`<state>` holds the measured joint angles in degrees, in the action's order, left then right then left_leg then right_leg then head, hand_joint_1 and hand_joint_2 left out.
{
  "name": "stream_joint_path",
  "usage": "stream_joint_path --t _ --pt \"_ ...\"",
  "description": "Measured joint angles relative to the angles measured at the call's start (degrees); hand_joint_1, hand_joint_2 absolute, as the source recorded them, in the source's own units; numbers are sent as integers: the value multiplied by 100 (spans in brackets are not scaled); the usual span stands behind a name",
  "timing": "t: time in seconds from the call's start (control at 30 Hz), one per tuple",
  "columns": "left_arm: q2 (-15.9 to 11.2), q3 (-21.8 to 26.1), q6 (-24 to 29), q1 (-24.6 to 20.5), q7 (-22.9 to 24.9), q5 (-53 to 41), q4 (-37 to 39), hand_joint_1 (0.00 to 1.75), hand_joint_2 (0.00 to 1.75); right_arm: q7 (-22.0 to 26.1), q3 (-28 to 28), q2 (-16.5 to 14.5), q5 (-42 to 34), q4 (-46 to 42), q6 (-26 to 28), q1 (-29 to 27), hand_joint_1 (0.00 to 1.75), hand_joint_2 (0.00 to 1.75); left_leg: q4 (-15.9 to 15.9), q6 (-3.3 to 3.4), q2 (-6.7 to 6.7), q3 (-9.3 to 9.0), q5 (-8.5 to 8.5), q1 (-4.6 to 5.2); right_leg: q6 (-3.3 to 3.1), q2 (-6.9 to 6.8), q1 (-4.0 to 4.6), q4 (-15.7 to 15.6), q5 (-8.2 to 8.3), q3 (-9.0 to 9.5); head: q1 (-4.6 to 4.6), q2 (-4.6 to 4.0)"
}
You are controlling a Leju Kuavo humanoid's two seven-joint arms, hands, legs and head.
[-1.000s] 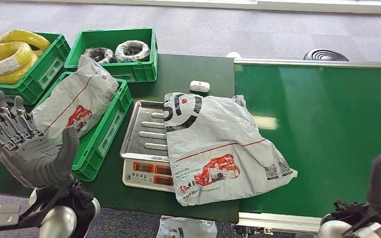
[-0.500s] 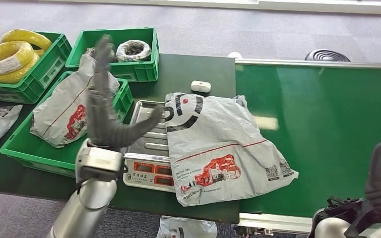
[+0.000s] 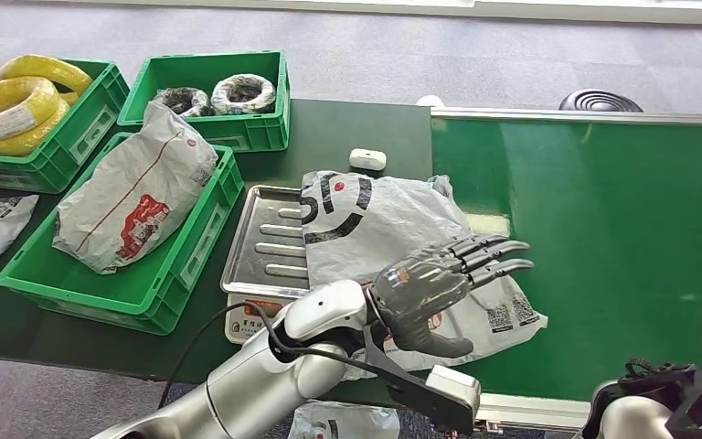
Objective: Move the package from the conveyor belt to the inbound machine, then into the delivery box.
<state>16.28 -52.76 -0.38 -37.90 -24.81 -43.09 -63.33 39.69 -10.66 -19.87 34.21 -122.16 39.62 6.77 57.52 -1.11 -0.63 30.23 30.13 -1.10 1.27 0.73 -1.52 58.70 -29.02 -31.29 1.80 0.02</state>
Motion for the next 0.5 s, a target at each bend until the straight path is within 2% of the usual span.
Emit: stream_joint_path --t 0.2,0.5 --pt "199 -321 134 -102 143 -250 931 0 175 2 -68 0 -2 14 1 -13 0 175 0 0 1 -1 -1 0 0 1 0 1 0 3 0 0" --pt "357 -640 693 -127 522 -646 2260 0 175 4 -78 0 -2 63 1 -14 0 175 0 0 0 0 -1 0 0 1 0 1 0 2 1 0"
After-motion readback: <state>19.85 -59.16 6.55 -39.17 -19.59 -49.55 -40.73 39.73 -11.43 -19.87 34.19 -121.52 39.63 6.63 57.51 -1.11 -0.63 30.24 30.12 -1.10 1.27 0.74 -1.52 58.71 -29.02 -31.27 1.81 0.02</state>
